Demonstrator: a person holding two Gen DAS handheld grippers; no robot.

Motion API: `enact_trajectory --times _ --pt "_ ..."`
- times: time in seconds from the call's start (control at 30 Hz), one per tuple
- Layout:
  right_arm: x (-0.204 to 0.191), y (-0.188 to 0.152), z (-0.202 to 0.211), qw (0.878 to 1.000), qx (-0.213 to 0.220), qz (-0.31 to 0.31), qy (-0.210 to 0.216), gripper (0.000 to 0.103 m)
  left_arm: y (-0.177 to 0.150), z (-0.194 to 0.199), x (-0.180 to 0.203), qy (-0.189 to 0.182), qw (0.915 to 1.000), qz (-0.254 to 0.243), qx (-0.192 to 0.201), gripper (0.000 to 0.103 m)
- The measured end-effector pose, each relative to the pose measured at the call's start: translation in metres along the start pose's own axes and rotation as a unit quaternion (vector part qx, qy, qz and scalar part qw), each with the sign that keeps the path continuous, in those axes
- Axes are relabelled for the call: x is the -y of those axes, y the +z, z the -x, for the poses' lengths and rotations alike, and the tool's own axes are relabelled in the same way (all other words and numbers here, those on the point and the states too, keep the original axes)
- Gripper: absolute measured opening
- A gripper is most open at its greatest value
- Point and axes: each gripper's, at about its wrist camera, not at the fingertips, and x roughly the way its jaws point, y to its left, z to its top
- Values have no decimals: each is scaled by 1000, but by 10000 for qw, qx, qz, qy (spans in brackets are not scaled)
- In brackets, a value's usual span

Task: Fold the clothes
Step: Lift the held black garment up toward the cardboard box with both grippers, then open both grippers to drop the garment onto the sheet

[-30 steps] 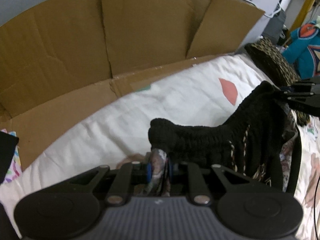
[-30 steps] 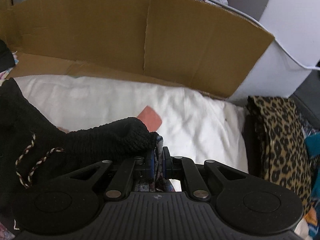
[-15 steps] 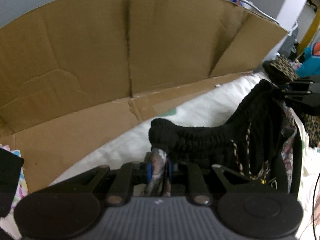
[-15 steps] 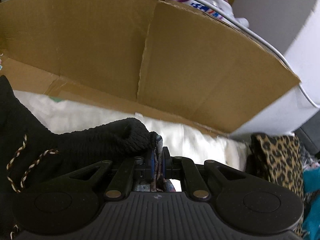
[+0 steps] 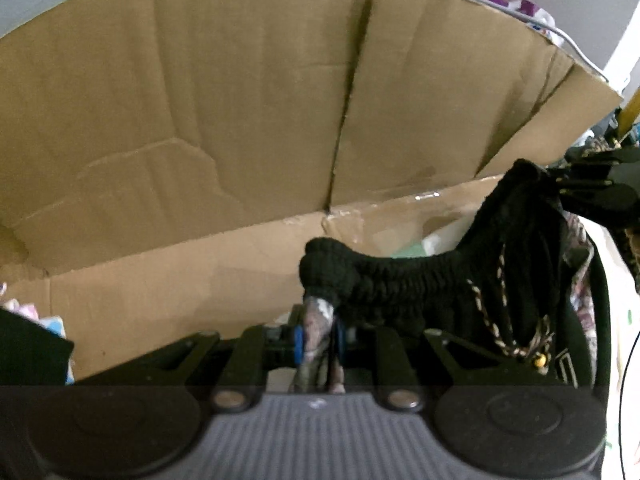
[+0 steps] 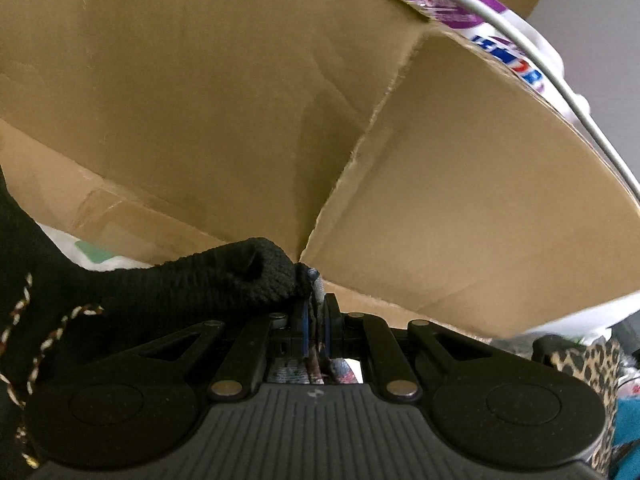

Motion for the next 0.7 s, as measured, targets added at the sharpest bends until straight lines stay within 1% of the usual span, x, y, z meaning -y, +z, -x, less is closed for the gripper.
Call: enact_trajectory --times 0.13,0.2,0.27,0.3,0.33,0.37,0.4,0.43,0.47,0.5,0.6,0.7 --pt "0 6 -11 9998 -76 -18 -184 5 9 -10 -2 -5 10000 35 57 16" --pt "0 4 -16 9996 -123 -22 -239 5 9 -25 -3 68 9998 42 -202 16" --pt "0 -2 -25 9995 -265 -69 -181 6 8 -39 -4 141 9988 49 -463 20" --pt "0 -5 -29 9993 -326 -131 -95 10 8 -47 -4 177 9981 53 -593 24" --pt "2 -8 -29 9993 -333 -191 -32 16 7 -50 -5 273 9973 45 -686 29" --pt "4 -11 -26 9991 -310 -274 -26 25 6 -45 -5 301 9973 50 -671 31" --pt "9 -12 -21 9987 -267 -435 -18 35 5 -39 -6 328 9973 56 -654 38" --pt "13 -13 -15 9980 -225 -595 29 39 3 -34 -7 355 9973 62 -638 41" --pt "18 -14 -8 9968 -187 -748 189 41 2 -28 -8 381 9973 68 -621 41" --pt "22 -16 0 9954 -156 -884 337 41 2 -21 -10 394 9972 93 -627 41" --pt "30 -25 28 9928 -108 -1035 597 41 4 -3 -11 416 9970 157 -641 43" --pt "41 -40 61 9880 -76 -1233 923 41 5 20 -4 408 9972 123 -622 48"
